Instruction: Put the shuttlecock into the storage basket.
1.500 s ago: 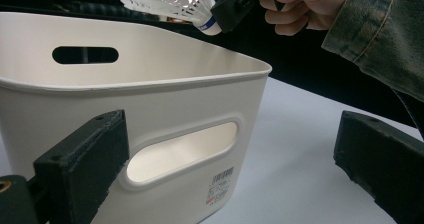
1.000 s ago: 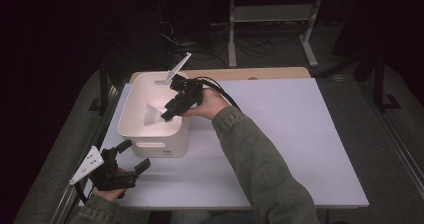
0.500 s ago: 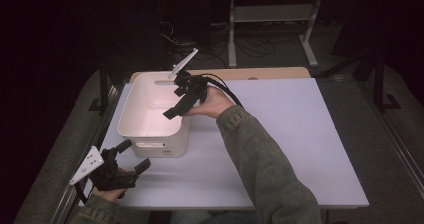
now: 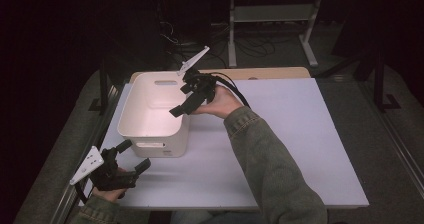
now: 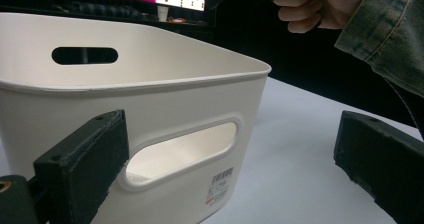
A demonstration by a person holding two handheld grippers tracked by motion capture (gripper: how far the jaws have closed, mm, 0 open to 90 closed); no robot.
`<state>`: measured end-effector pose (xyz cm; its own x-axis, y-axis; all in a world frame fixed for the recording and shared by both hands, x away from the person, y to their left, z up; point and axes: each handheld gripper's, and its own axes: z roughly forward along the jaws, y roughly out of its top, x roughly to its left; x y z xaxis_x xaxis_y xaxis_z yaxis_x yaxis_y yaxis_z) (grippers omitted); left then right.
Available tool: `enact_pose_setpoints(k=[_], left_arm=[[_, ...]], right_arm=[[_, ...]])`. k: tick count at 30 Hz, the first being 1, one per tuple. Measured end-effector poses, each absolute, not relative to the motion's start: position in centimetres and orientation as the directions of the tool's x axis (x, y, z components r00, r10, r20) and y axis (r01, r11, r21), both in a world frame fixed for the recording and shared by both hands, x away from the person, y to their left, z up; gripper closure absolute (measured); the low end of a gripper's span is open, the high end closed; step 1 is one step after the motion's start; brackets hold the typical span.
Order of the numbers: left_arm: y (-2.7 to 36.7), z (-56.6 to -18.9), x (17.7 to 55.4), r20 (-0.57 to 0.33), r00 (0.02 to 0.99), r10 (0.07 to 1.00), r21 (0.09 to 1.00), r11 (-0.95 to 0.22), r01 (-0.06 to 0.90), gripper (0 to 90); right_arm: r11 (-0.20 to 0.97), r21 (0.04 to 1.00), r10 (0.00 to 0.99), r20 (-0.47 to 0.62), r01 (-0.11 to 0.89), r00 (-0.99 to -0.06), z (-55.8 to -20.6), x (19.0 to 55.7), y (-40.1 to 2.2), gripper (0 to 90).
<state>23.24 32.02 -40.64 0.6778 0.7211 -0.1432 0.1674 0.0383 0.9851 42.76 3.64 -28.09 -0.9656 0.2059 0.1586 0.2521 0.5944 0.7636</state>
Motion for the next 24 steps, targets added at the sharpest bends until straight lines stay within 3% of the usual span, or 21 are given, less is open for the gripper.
enact_pose_setpoints(k=[24], left_arm=[[32.1,-40.6,23.3,-0.125,0.679,0.724,0.987,0.018,0.162,0.8]], right_arm=[[0.522,0.808,0.25,0.162,0.273,-0.955,-28.0,41.7,-2.5,0.0]])
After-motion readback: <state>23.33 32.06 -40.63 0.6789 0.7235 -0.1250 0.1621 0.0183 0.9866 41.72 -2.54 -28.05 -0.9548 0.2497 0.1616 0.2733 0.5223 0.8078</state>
